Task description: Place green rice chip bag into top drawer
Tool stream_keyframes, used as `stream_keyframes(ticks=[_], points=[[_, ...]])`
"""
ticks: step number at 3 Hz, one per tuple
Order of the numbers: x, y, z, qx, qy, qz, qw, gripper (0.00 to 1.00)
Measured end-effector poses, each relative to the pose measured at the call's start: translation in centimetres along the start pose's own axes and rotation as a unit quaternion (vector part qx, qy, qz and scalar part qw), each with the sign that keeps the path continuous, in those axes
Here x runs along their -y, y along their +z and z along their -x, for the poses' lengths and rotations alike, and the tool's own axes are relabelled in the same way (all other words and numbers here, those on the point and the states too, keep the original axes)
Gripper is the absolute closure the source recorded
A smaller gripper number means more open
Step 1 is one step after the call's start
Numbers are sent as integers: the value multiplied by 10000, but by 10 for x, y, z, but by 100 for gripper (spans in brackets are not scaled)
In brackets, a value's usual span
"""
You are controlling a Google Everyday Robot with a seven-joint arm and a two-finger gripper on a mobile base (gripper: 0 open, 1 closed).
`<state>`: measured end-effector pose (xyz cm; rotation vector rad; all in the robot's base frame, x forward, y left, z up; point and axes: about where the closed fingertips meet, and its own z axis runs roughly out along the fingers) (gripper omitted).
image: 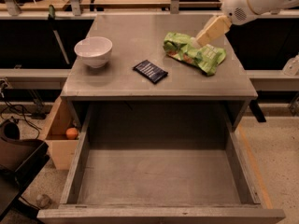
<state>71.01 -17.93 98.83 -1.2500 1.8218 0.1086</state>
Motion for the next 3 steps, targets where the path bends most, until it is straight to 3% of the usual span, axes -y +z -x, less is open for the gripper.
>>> stream_keyframes(ticks=[1, 2, 3], points=[[12, 65, -20, -224, -100, 179, 9995, 0], [28, 101, -42, -333, 66, 252, 9991, 0], [38, 120, -67, -645, 205, 230, 9974, 0]])
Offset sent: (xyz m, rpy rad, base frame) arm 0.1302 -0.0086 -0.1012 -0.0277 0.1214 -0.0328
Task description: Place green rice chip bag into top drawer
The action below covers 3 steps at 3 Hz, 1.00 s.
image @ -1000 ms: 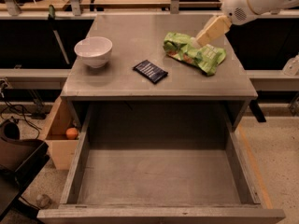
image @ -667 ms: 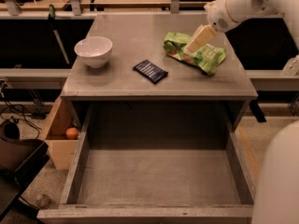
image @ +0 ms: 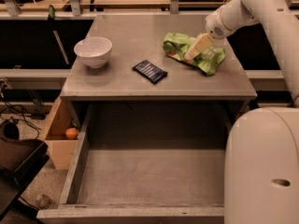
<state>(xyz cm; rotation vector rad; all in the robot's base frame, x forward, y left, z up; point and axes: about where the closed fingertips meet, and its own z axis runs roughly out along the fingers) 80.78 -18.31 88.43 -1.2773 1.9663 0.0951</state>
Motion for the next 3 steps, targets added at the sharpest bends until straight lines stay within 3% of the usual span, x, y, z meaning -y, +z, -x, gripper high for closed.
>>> stream_keyframes(ticks=[1, 3], points=[[-1, 9, -23, -321, 230, 82, 9992, 16], [-4, 17, -27, -378, 270, 152, 9988, 62]])
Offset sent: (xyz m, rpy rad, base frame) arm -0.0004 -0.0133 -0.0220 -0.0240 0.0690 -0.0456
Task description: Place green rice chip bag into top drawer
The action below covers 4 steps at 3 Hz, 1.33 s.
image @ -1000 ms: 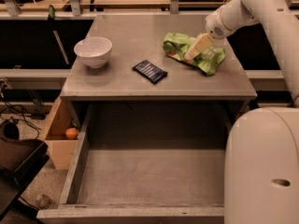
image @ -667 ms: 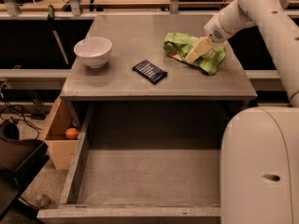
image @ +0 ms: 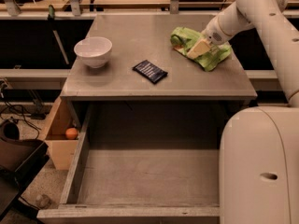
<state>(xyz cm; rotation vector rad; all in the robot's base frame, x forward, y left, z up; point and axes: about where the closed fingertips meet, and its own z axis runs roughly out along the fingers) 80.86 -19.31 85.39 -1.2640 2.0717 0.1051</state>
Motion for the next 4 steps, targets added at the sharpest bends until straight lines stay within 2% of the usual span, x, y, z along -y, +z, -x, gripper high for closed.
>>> stream_keyframes(ticks=[1, 2, 4], points=[[-1, 4, 0, -7, 1, 25, 10000, 86], [-1, 3, 0, -7, 1, 26, 10000, 100], [-1, 3, 0, -7, -1, 26, 10000, 100]])
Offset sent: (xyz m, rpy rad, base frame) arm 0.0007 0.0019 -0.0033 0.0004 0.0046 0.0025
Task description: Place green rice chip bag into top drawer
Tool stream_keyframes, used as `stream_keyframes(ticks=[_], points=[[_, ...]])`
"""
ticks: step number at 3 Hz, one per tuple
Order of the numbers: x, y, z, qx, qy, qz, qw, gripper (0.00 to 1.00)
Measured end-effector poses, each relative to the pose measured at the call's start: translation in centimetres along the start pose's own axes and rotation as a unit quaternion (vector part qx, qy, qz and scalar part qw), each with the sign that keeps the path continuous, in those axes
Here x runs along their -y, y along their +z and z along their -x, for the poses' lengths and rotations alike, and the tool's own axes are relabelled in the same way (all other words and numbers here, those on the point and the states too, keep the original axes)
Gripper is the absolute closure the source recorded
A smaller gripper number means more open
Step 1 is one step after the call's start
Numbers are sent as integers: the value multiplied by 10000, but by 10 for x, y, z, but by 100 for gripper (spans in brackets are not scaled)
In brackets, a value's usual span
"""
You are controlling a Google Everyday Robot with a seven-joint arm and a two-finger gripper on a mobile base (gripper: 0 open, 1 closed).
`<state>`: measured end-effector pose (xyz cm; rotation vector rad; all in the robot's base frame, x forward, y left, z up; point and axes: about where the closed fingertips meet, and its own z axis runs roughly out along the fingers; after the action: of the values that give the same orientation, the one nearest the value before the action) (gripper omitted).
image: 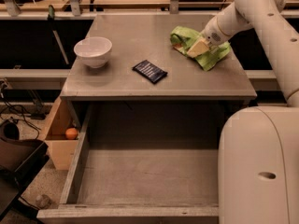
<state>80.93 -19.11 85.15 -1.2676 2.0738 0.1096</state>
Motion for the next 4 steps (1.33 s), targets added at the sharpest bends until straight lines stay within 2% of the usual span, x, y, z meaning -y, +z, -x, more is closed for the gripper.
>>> stream_keyframes(ticks=[4], points=[[0, 0, 0, 0, 0, -1, 10000, 100]])
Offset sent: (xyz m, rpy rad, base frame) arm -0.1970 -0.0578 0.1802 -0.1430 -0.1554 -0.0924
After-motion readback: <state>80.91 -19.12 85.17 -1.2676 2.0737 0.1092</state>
